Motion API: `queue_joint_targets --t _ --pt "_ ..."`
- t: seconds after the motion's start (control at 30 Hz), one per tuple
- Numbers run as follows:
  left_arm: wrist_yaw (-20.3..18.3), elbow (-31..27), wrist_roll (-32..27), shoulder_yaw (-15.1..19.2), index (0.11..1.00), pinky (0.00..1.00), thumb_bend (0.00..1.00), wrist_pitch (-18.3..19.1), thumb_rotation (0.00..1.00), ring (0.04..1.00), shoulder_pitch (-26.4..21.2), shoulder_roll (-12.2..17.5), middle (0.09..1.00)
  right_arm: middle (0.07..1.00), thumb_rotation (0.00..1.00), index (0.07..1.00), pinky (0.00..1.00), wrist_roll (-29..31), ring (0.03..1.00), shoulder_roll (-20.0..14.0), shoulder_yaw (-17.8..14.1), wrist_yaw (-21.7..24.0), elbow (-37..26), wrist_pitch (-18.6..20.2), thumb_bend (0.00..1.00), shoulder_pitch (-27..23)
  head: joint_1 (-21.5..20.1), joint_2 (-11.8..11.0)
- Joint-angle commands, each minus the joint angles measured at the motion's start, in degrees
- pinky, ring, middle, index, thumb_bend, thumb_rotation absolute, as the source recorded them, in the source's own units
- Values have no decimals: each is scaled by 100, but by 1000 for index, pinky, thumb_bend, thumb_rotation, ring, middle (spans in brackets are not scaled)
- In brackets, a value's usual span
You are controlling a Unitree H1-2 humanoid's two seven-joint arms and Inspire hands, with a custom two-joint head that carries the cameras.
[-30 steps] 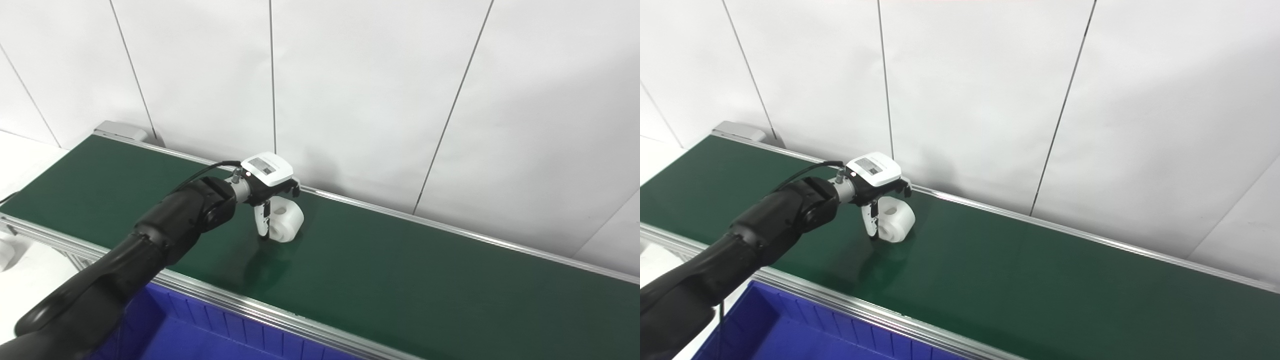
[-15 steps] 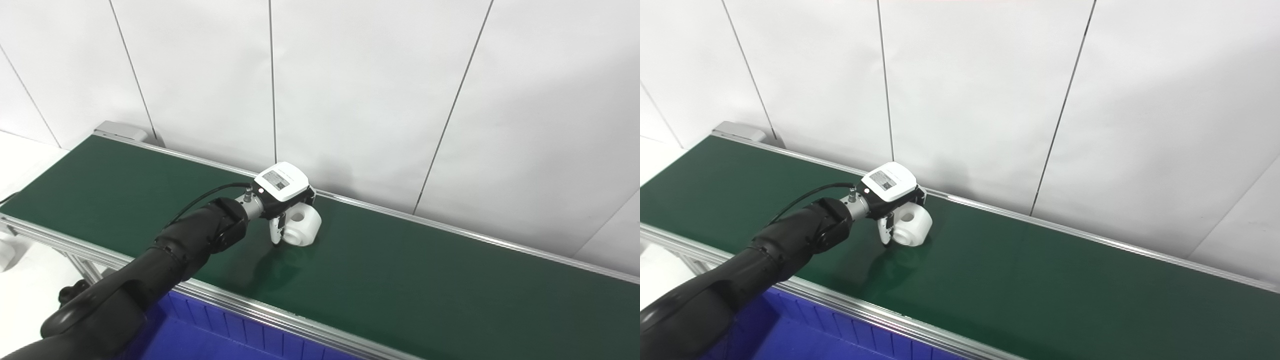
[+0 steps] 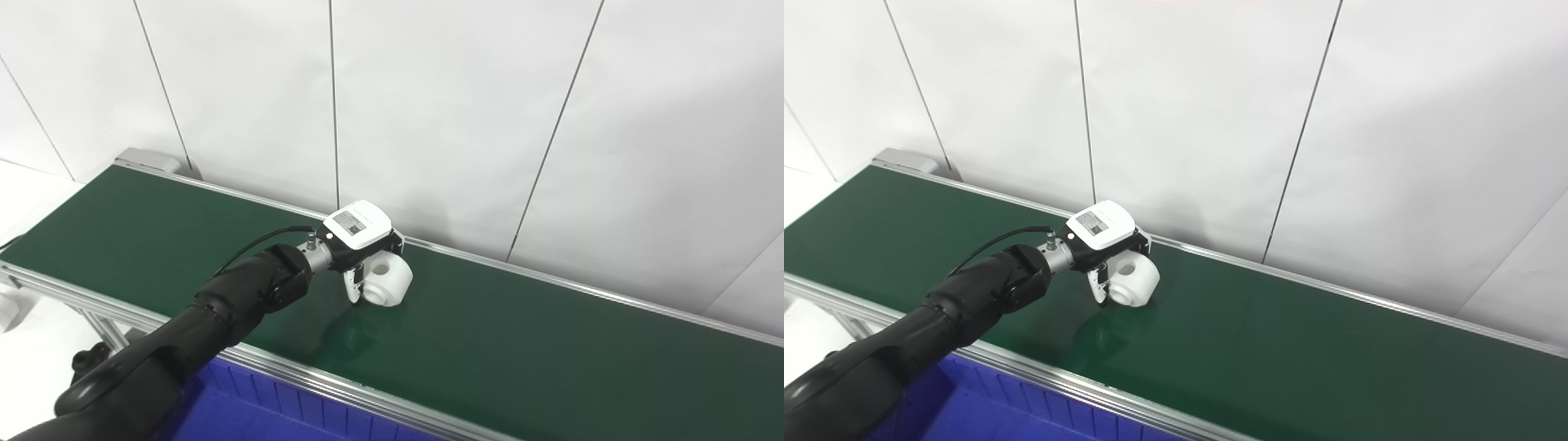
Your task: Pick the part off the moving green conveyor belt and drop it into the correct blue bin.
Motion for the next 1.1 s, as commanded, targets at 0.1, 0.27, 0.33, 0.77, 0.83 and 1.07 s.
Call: queue_joint_targets --t 0.1,0.27,0.33,0.77,0.83,1.07 --pt "-845 -2164 -682 601 511 253 520 77 0 329 181 630 440 998 983 1000 1000 143 992 -10 -59 132 -424 -277 875 168 537 173" --pt "-2129 -4140 -1288 1285 520 240 518 936 0 328 1132 903 434 1000 1000 1000 1000 226 996 -34 -95 233 -671 -148 867 243 905 388" --pt "-2349 -4612 -1431 1551 520 220 516 1116 0 305 1494 948 414 1000 1000 1000 1000 281 996 -52 -122 285 -843 8 855 281 1161 596" --pt "-3123 -6794 -1232 2634 521 202 515 1905 0 283 4439 767 408 1000 1000 1000 1000 543 1000 -87 -207 564 -1487 456 774 374 1852 1436" --pt "-2999 -6823 -1056 2727 491 158 523 1847 0 222 4873 669 463 1000 1000 1000 1000 547 997 -80 -216 576 -1566 531 796 395 1865 1460" --pt "-2024 -5916 -583 2851 487 158 523 1375 0 227 5720 388 471 999 1000 1000 1000 617 978 -112 -271 621 -1586 490 835 459 1623 1502"
